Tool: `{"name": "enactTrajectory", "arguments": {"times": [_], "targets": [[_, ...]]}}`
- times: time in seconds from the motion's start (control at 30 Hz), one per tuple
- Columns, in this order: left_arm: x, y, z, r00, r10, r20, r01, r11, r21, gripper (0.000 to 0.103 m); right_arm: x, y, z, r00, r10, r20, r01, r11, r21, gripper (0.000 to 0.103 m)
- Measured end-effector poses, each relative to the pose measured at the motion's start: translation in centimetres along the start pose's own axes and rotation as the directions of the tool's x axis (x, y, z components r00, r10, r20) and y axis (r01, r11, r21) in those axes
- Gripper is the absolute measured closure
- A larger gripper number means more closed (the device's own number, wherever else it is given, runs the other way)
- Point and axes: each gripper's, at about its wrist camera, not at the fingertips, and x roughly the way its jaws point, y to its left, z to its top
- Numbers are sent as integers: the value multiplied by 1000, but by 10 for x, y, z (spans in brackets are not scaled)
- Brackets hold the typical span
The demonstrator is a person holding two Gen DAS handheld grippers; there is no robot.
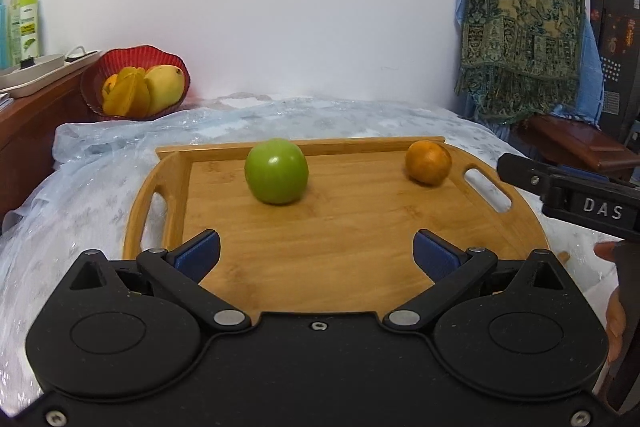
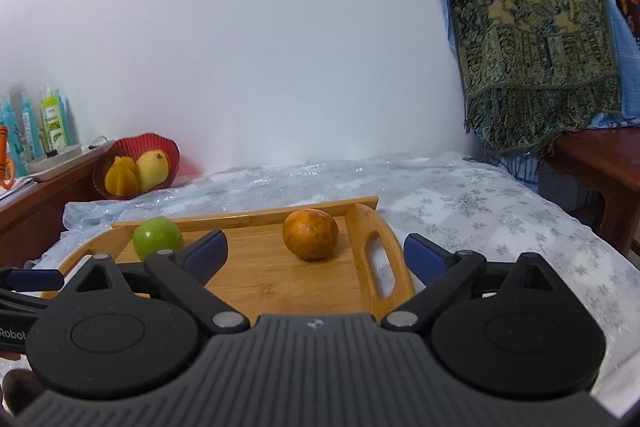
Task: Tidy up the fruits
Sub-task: 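Open both tools to release the apple and orange, then lift away, then grasp the dark purple fruit with the left tool while the right tool grasps a mandarin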
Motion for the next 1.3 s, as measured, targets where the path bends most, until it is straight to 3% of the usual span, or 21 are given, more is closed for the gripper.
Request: {"name": "enactTrajectory", "arguments": {"times": [0.47,0.77,1.13,1.3], "targets": [[-61,-4,-56,995,68,70,-71,997,40,0,-59,23,-47,998,32,57,-29,998,-57,2],[-74,3,-81,986,146,81,-151,987,58,0,-64,40,-62,996,84,20,-81,992,-97,6],[-70,13,-90,991,124,40,-126,991,53,0,-55,61,-72,990,138,-10,-138,979,-147,17],[-67,15,-91,993,115,20,-116,992,44,8,-52,65,-74,988,152,-24,-154,977,-148,22]]}}
